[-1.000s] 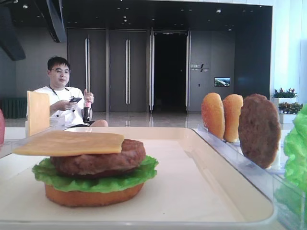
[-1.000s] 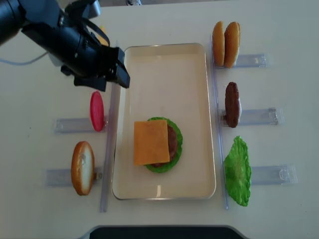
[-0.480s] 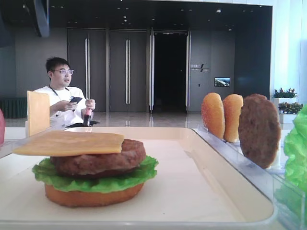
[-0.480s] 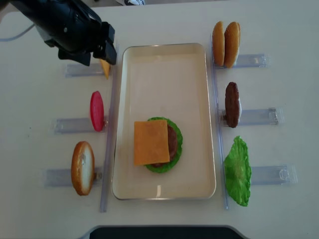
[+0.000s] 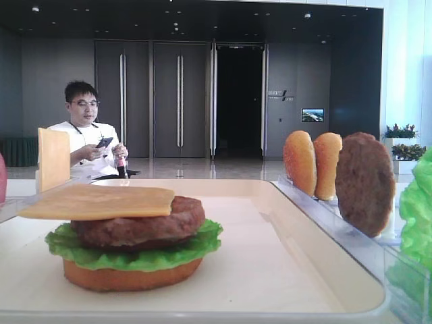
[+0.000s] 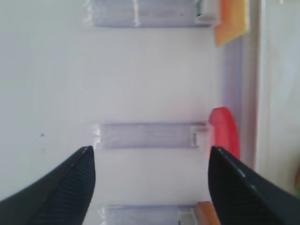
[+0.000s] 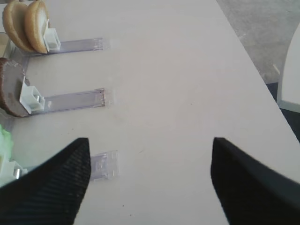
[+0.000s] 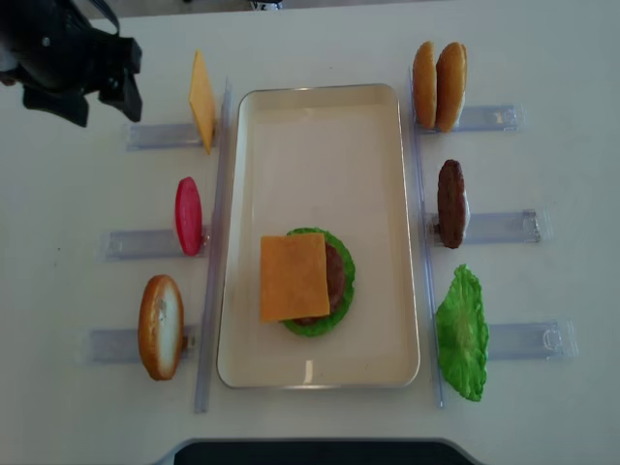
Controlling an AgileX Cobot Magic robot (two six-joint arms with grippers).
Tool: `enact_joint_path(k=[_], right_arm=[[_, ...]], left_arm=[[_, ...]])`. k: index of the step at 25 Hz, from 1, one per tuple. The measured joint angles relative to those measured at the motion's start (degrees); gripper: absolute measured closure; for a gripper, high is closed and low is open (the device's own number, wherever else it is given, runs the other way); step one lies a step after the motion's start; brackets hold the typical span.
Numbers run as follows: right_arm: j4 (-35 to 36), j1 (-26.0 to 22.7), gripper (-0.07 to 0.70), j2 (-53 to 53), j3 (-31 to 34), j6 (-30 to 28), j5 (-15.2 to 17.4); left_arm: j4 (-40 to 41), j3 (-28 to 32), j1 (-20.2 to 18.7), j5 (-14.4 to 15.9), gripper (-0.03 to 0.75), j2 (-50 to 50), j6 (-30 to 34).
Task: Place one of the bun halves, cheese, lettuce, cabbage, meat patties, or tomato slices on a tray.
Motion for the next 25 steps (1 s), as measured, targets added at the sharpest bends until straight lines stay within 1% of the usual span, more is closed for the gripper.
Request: enact_joint_path(k=[2,5,7,10,15,19,25], right_arm=[[0.0,0.0,0.094,0.0,0.0,0.0,0.0],[0.0,0.0,0.094,0.0,0.0,0.0,0.0],[0.0,0.0,0.094,0.0,0.0,0.0,0.0],[0.0,0.0,0.094,0.0,0.0,0.0,0.0],[0.0,0.0,0.094,0.0,0.0,0.0,0.0],[0.0,0.0,0.094,0.0,0.0,0.0,0.0],[0.0,0.0,0.094,0.0,0.0,0.0,0.0]], left_arm=[[0.8,0.0,3.0,1.6,0.146,0.0,1.7],[1.0,0.0,7.4,2.9,0.146,0.0,4.4],[1.1,0.0,10.0,3.3,0.146,0.0,6.4],[1.0,-0.1,13.0,3.6,0.146,0.0,7.7],[0.0,-0.1,13.6,3.6,0.146,0.0,9.0],[-0.2,-0.1,13.7,4.4,0.146,-0.5,9.5],[-1.5,-0.1,13.7,4.6,0.146,-7.0,11.2]])
